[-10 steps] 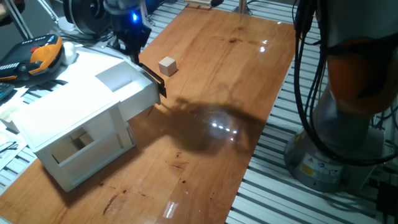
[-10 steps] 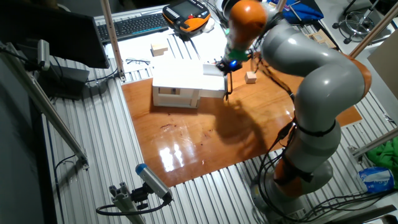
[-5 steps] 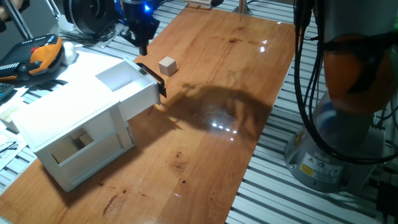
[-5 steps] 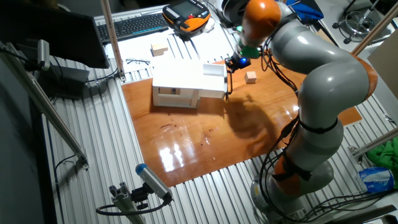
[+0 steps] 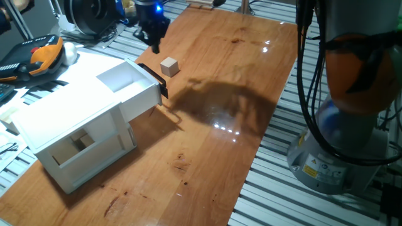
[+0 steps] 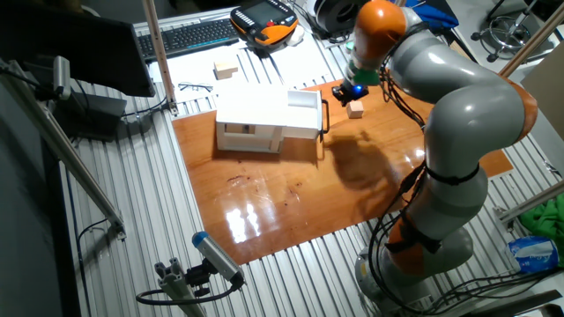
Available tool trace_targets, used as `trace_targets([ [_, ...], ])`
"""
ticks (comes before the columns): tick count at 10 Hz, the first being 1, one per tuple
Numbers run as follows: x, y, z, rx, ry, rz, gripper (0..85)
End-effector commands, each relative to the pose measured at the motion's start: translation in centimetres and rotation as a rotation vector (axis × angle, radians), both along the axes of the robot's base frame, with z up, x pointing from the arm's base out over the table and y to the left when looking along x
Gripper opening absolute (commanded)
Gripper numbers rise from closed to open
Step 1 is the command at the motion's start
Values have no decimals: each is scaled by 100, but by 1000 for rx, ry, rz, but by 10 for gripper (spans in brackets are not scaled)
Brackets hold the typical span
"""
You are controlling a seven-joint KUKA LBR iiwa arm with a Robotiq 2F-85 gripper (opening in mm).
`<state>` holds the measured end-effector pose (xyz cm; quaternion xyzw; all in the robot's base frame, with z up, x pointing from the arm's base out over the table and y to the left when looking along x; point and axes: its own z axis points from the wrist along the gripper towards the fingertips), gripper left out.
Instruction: Put things in the drawer
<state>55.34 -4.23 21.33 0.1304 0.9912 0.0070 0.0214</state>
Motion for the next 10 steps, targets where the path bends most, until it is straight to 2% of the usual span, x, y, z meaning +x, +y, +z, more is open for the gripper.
trace_targets([
  [1, -14, -226, -47, 0, 7, -3, 0],
  [2, -31, -254, -56, -8, 21, 4, 0],
  [3, -21, -267, -62, -2, 45, 11, 0],
  [4, -13, -267, -74, 15, 49, -7, 0],
  [5, 13, -252, -80, -11, 47, -16, 0],
  [6, 31, -249, -102, -17, 47, -19, 0],
  [8, 78, -213, -114, -8, 58, -23, 0],
  [10, 81, -220, -129, 0, 66, -29, 0],
])
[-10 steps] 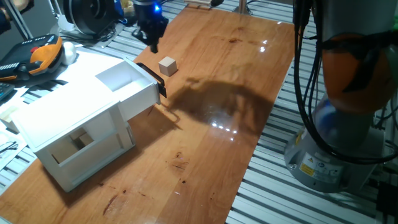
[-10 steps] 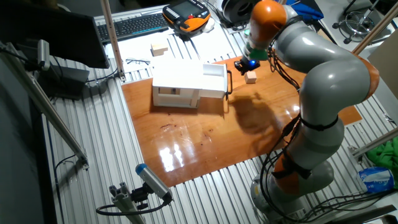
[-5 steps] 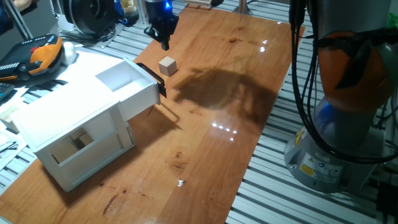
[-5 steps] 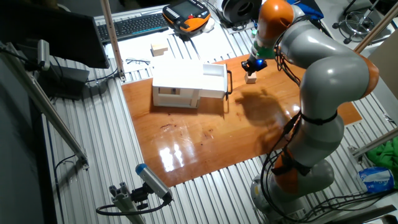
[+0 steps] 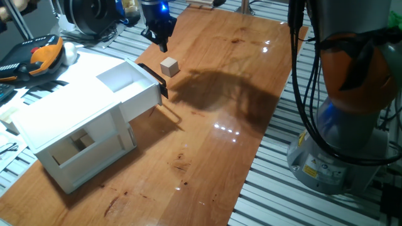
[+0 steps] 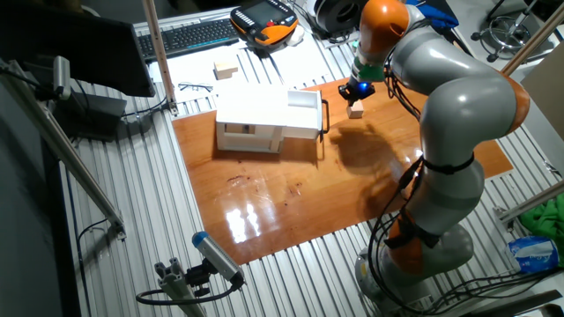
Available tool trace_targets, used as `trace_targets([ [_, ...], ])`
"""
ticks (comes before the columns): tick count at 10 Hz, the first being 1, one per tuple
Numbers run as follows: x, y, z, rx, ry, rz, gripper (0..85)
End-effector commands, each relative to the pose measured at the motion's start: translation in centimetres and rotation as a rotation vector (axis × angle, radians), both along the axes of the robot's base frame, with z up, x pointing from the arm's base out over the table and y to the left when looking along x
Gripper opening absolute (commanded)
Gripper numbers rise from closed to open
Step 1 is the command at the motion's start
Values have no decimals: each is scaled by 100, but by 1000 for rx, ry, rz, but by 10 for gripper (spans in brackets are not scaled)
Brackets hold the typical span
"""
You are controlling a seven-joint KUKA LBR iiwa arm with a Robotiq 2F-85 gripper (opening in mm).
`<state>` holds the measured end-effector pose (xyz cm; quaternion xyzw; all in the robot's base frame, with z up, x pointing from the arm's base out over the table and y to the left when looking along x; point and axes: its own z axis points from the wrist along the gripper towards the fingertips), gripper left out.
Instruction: Put things in the drawer
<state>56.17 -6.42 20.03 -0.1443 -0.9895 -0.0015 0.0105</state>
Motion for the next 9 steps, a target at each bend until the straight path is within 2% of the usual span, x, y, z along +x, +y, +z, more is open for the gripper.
trace_targets([
  [1, 2, 0, -2, -4, -1, 6, 0],
  [5, 2, 0, -2, -9, -13, -10, 0],
  [6, 2, 0, -2, -40, -14, -46, 0],
  [7, 2, 0, -2, -43, -4, -78, 0],
  [8, 2, 0, -2, -28, 3, -87, 0],
  [9, 2, 0, -2, -28, 3, -90, 0],
])
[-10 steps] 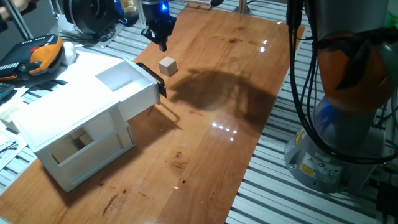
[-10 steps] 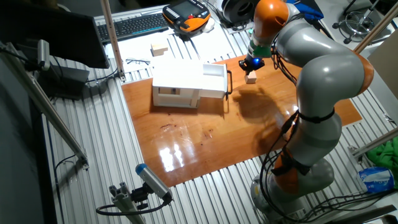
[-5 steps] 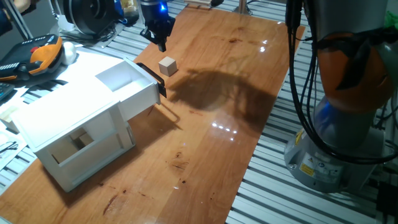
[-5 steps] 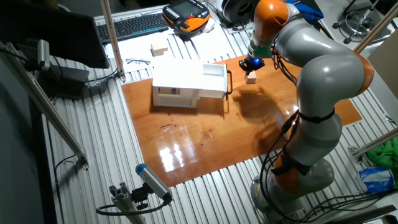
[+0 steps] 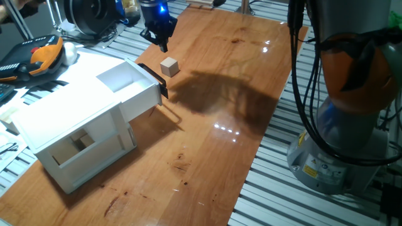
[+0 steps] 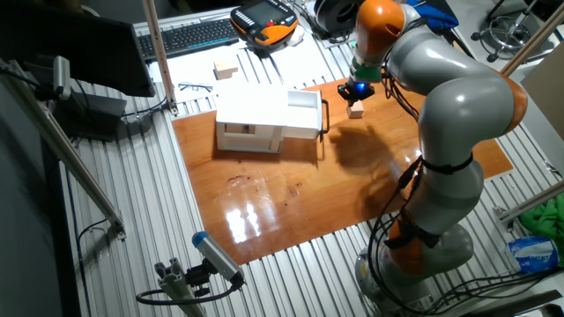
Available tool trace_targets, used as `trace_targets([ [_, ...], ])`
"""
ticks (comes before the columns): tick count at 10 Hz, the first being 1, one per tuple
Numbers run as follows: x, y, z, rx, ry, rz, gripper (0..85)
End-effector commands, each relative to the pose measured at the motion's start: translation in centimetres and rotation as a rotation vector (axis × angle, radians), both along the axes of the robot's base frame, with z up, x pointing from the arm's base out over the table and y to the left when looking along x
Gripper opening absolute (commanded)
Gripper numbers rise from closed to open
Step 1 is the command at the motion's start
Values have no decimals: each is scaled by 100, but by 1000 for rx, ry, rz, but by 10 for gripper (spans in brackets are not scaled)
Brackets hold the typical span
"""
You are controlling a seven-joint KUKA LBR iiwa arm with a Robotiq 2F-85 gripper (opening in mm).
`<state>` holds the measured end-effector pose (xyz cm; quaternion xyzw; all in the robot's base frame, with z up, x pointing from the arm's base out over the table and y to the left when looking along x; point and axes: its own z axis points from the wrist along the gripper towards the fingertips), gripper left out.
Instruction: Put things in the drawer
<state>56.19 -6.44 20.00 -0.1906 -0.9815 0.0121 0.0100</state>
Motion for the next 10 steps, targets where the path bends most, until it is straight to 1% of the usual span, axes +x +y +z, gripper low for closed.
trace_targets([
  [1, 0, 2, 0, 3, 1, -3, 0],
  [2, 0, 2, 0, 0, 11, -1, 0],
  [3, 96, -76, 34, -5, 9, 3, 0],
  [4, 210, -165, 56, -12, 6, 14, 0],
  [5, 322, -226, 50, -16, 5, 17, 0],
  [6, 379, -280, 12, -18, -6, 19, 0],
  [8, 419, -345, -36, -20, -13, 25, 0],
  [9, 471, -439, -79, -21, -14, 44, 0],
  [10, 540, -538, -152, -15, -23, 64, 0],
])
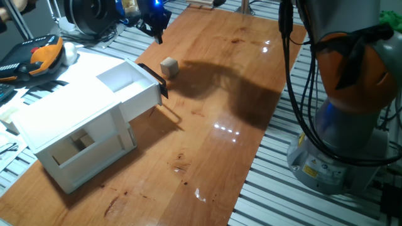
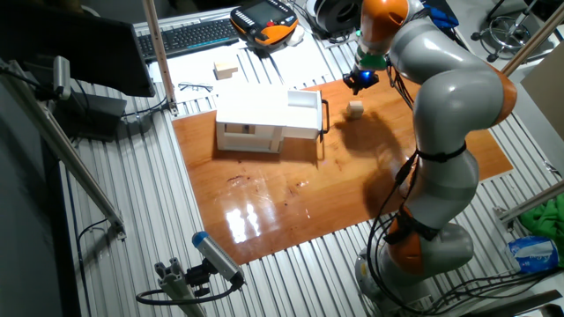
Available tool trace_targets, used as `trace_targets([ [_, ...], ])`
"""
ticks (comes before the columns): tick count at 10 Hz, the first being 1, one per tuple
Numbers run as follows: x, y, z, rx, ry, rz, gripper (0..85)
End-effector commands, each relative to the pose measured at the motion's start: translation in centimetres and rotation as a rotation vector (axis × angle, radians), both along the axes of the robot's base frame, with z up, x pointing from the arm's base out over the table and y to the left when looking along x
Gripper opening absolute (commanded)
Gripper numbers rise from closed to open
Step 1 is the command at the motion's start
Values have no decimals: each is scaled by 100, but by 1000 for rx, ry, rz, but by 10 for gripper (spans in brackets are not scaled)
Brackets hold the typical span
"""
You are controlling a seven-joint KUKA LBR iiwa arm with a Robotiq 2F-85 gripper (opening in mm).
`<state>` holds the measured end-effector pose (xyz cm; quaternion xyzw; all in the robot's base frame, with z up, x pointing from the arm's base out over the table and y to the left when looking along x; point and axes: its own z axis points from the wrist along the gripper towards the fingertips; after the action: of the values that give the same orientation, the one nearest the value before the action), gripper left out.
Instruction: Put things in the drawer
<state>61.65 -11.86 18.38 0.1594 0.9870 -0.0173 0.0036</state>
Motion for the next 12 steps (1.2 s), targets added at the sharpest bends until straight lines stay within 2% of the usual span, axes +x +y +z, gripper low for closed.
trace_targets([
  [1, 43, -47, -60, 0, -8, 7, 0],
  [6, 91, -149, -342, 24, -35, 38, 0],
  [7, 101, -184, -412, 42, -36, 55, 0],
  [9, 112, -244, -469, 51, -35, 82, 0],
  [10, 114, -268, -466, 51, -30, 83, 170],
  [11, 121, -288, -467, 51, -29, 88, 170],
  [12, 125, -318, -485, 54, -25, 105, 0],
])
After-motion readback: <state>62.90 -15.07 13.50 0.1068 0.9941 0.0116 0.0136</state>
